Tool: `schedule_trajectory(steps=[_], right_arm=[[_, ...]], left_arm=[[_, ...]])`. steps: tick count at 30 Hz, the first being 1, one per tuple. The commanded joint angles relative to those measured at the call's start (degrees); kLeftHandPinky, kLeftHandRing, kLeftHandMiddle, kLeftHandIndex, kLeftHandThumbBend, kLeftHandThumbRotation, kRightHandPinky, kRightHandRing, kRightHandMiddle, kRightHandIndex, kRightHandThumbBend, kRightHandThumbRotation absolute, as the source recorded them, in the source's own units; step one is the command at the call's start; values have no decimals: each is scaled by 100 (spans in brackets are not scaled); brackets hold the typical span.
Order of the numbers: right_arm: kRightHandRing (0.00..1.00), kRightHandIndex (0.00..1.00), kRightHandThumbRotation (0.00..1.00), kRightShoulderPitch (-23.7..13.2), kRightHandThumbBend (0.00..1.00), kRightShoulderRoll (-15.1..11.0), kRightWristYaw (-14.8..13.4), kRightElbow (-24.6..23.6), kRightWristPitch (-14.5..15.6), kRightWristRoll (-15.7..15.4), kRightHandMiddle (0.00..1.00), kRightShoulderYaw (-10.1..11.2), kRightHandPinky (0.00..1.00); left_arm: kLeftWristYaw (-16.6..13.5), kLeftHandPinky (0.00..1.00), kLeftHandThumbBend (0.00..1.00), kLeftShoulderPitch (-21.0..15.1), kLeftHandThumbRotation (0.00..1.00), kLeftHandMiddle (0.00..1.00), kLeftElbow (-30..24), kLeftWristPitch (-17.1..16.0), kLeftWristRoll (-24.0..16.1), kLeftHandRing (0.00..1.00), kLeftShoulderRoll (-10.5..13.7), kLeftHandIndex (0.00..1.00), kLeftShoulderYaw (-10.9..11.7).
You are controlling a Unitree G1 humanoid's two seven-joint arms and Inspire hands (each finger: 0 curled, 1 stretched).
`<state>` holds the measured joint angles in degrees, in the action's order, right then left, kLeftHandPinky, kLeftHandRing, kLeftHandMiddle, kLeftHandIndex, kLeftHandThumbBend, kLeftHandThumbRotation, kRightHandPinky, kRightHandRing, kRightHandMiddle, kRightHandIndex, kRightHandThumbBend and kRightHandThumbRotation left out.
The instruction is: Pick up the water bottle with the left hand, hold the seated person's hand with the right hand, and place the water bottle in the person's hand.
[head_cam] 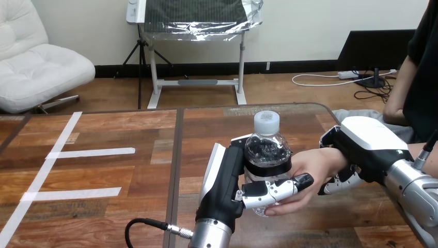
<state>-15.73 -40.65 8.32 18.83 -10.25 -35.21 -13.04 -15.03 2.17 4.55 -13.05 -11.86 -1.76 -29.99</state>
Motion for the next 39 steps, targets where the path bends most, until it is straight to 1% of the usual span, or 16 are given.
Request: schedule_trajectory(steps=[1,7,8,10,11,13,15,16,19,21,25,28,30,37,38,39], right_arm=[[26,37,0,-233,76,-146,-109,119,275,-4,33,286,20],[27,39,0,-249,77,-140,-144,147,292,-73,35,263,21],[31,44,0,-258,78,-135,-176,180,281,-99,41,254,24],[33,45,0,-273,78,-129,-226,228,276,-145,43,236,25],[36,47,0,-278,80,-126,-241,241,279,-163,45,231,29],[38,49,0,-282,80,-121,-243,245,301,-190,47,225,31],[41,51,0,-283,81,-117,-237,243,320,-211,49,221,34],[42,51,0,-281,81,-112,-222,234,348,-217,50,221,35],[45,53,0,-272,81,-101,-215,219,380,-224,53,224,39],[49,55,0,-265,82,-99,-235,214,381,-224,55,222,42],[52,57,0,-256,83,-95,-293,211,375,-223,57,215,45],[54,59,0,-254,83,-90,-290,203,398,-212,60,212,48],[57,61,0,-254,84,-90,-289,202,409,-208,62,211,50],[62,66,0,-248,85,-104,-335,203,430,-254,68,180,55],[64,67,0,-249,85,-109,-340,211,425,-261,70,174,56],[65,68,0,-251,85,-113,-344,216,423,-265,71,169,57]], left_arm=[[-10,33,66,-470,0,43,-52,-257,-48,38,-798,43,-153],[11,33,66,-464,0,43,-46,-282,-8,38,-792,43,-141],[58,34,66,-455,0,43,-56,-269,49,39,-789,44,-135],[132,35,67,-449,0,44,-72,-237,119,40,-777,45,-131],[156,38,69,-451,0,49,-77,-222,132,44,-768,49,-131],[179,40,70,-463,0,51,-90,-178,104,47,-749,51,-136],[189,43,73,-475,1,56,-100,-139,65,51,-734,56,-141],[194,45,74,-490,1,57,-119,-78,-3,53,-708,57,-153],[214,52,79,-518,8,64,-168,66,-169,60,-650,64,-180],[233,60,84,-529,16,71,-199,150,-265,68,-619,72,-193],[274,67,88,-539,24,78,-258,305,-456,75,-569,79,-220],[291,73,90,-525,28,83,-285,352,-541,80,-566,85,-224],[294,77,93,-517,34,88,-296,371,-596,84,-570,90,-224],[279,86,97,-494,43,95,-352,437,-831,93,-561,98,-236],[286,90,98,-487,45,97,-361,446,-846,96,-564,98,-234],[291,91,98,-483,46,98,-367,453,-856,96,-566,99,-233]])
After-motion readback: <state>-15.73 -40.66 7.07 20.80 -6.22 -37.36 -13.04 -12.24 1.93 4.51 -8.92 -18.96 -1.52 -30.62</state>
